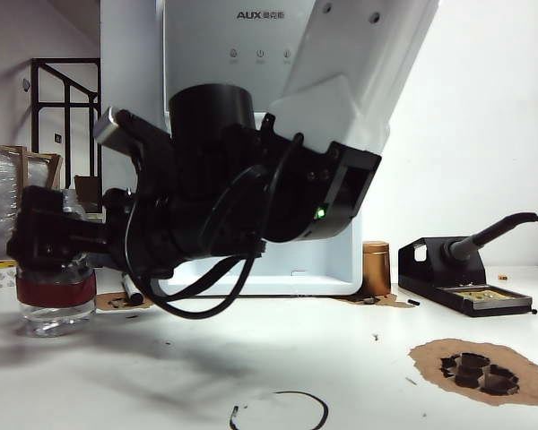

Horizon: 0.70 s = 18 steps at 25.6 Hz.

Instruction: Pick up the water bottle with two loops of red belts, then reach the front water dispenser and gently press the gray-black baffle horizontally to get a little water.

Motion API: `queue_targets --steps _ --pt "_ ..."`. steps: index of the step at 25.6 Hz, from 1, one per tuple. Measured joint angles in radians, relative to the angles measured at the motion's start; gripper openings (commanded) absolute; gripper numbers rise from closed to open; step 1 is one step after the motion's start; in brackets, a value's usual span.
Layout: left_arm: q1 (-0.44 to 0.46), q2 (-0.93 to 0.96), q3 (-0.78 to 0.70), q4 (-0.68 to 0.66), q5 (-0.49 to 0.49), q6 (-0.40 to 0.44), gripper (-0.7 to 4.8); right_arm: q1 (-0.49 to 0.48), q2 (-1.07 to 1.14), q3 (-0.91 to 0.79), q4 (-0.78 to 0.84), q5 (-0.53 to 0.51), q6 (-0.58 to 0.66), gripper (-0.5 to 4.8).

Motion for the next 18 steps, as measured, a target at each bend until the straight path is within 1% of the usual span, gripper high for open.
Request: queue_targets --steps 1,3,4,6,9,10,11,13,18 --pt "0.0 0.0 0.0 0.0 0.0 0.0 3.6 0.0 0.0 0.0 -0.004 0.0 -0.002 4.48" --pt "0.0 0.0 0.0 0.0 0.0 0.0 3.6 0.001 0.001 0.0 -0.004 -0.003 -0.008 3.61" --pt "0.0 0.0 0.0 0.0 0.0 0.0 3.6 0.001 0.001 0.0 -0.004 -0.018 -0.022 3.6" --pt "0.0 0.0 0.0 0.0 0.0 0.0 3.6 0.005 0.001 0.003 0.008 -0.035 -0.033 3.39" --pt "0.0 0.0 0.0 0.0 0.0 0.0 3.6 0.013 0.016 0.002 -0.011 -0.029 -0.037 3.4" --pt "0.0 0.0 0.0 0.0 0.0 0.0 3.6 0.013 0.017 0.002 -0.019 -0.026 -0.037 3.6" --pt "0.0 0.0 0.0 0.0 0.0 0.0 3.6 0.013 0.017 0.002 -0.021 -0.025 -0.037 4.79" --pt "0.0 -0.005 0.0 0.0 0.0 0.0 3.6 0.013 0.017 0.002 -0.018 -0.021 -0.04 4.79" --pt "0.0 -0.008 0.0 0.0 0.0 0.0 3.6 0.013 0.017 0.002 -0.017 0.033 -0.039 4.79"
